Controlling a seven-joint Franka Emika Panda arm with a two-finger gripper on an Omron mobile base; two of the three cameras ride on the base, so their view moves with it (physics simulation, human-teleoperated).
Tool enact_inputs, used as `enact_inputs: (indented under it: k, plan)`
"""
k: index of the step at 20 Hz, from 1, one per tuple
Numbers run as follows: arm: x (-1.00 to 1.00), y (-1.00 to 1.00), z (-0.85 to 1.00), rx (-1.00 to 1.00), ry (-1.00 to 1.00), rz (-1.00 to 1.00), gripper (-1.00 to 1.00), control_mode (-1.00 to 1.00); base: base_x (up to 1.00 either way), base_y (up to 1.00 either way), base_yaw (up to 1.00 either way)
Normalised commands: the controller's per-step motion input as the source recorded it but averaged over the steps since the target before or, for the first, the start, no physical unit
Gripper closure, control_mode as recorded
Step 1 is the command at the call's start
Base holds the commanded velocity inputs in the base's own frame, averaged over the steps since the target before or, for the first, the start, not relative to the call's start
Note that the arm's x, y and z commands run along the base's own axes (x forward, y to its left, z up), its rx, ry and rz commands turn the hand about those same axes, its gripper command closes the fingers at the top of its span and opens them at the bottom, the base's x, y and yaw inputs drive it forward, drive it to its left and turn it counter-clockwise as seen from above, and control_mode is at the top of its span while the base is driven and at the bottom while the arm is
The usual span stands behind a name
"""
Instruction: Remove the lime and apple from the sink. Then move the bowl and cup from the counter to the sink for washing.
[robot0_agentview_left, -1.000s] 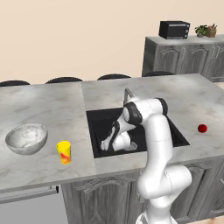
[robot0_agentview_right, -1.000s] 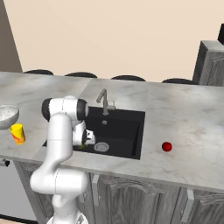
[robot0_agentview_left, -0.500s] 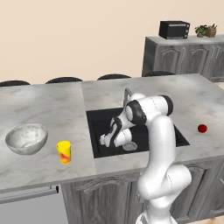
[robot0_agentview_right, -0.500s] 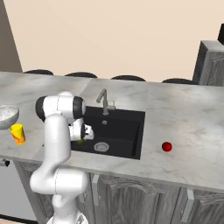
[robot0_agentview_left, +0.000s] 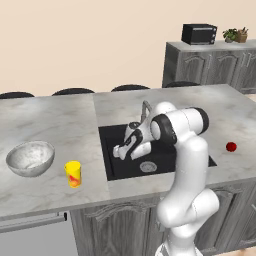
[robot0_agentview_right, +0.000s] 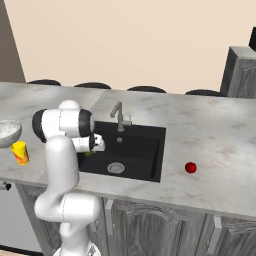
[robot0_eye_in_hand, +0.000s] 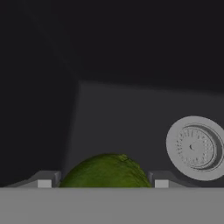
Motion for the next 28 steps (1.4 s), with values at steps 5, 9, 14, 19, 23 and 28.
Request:
enact_inputs:
  k: [5, 9, 14, 19, 23, 28]
  plan:
    - [-0.04, 0.0, 0.61, 0.0, 0.0, -0.01, 1.0, -1.0, 0.0, 0.0, 0.0]
    - [0.0, 0.08, 0.58, 0.0, -0.02, 0.0, 1.0, -1.0, 0.0, 0.0, 0.0]
    - [0.0, 0.09, 0.48, 0.0, 0.0, 0.0, 1.0, -1.0, 0.0, 0.0, 0.0]
    - [0.0, 0.11, 0.41, 0.0, 0.0, 0.0, 1.0, -1.0, 0.0, 0.0, 0.0]
    - [0.0, 0.25, 0.31, 0.06, 0.0, 0.0, 1.0, -1.0, 0.0, 0.0, 0.0]
    - [0.0, 0.32, 0.3, 0.09, 0.0, 0.0, 1.0, -1.0, 0.0, 0.0, 0.0]
